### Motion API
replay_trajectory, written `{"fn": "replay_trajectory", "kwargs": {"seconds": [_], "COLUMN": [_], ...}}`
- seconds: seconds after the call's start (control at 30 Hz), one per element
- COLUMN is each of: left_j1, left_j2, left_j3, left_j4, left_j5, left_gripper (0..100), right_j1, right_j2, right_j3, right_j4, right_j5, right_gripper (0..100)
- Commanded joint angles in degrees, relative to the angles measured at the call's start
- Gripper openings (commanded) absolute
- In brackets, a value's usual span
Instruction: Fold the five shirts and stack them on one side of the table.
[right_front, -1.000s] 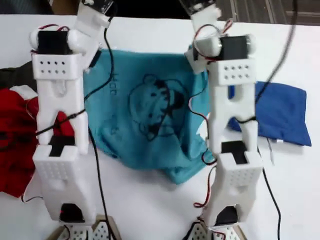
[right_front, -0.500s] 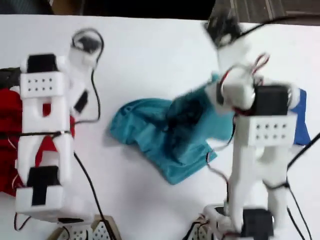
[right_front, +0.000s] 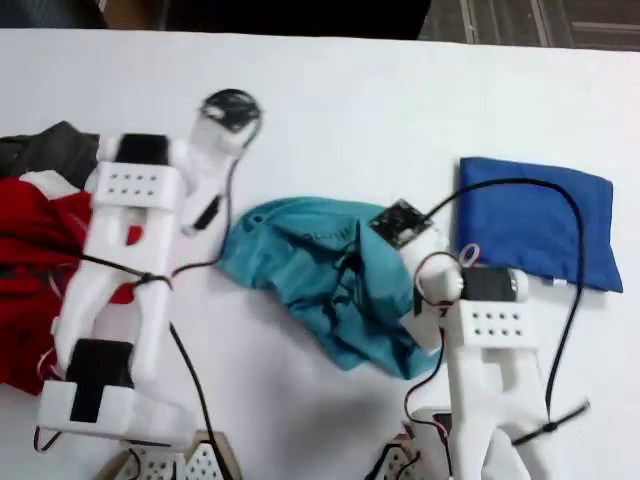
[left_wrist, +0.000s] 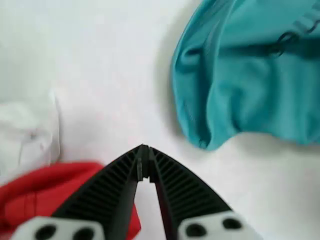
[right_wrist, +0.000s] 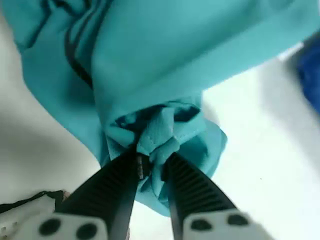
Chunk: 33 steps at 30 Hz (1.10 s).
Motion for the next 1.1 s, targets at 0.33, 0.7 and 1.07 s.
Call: {"fn": "replay_trajectory", "kwargs": {"seconds": [0.33,0.7,1.07], "left_j1": [10.9,18.4,8.6], "left_j2": [34.0,66.5,75.3], "left_j3": [-42.7,-88.7,-88.6], "left_j4": [9.7,20.6,22.4], "left_j5": [4.8,4.7,2.5], "left_gripper": [25,25,2], "right_j1": [22.3,38.5,38.2], "right_j2": [-30.5,-31.6,-30.9], "right_j3": [-10.2,16.8,34.3], "right_j4": [13.2,-6.1,-23.0], "right_j5": [0.2,7.6,8.5], "right_gripper": [36.4,35.8,35.8]}}
